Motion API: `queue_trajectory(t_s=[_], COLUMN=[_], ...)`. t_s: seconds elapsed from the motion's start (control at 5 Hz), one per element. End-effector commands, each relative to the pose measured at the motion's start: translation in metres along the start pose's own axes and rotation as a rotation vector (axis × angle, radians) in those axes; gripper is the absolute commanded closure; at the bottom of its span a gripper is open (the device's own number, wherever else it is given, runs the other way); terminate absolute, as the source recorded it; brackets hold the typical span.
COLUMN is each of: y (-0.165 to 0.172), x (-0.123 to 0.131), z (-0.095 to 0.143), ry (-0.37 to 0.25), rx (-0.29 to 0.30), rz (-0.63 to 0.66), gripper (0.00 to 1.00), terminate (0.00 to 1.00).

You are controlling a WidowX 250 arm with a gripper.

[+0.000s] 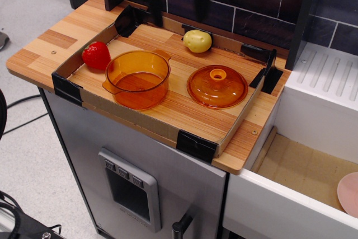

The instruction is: Put lid on pot

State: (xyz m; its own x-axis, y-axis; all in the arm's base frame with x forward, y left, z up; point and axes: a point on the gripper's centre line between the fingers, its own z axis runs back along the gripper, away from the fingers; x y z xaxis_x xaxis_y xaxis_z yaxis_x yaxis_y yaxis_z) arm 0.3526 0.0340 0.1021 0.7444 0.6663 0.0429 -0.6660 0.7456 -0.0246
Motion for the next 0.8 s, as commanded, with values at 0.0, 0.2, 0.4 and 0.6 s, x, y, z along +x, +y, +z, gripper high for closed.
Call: queue_trajectory(t_s=[0.0,0.2,0.4,0.6], y=[-0.027,-0.036,-0.043,-0.046], x=[-0.008,-0.013,-0.015,-0.017], z=[0.003,-0.013,-0.027,-0.037], ry=[-0.057,-0.042,-0.034,-0.03], rx=[-0.071,-0.075,-0.064,-0.044], rz=[0.044,0.045,0.053,0.048], gripper=[0.0,0.0,0.0,0.0], terminate=[0.0,0.0,0.0,0.0])
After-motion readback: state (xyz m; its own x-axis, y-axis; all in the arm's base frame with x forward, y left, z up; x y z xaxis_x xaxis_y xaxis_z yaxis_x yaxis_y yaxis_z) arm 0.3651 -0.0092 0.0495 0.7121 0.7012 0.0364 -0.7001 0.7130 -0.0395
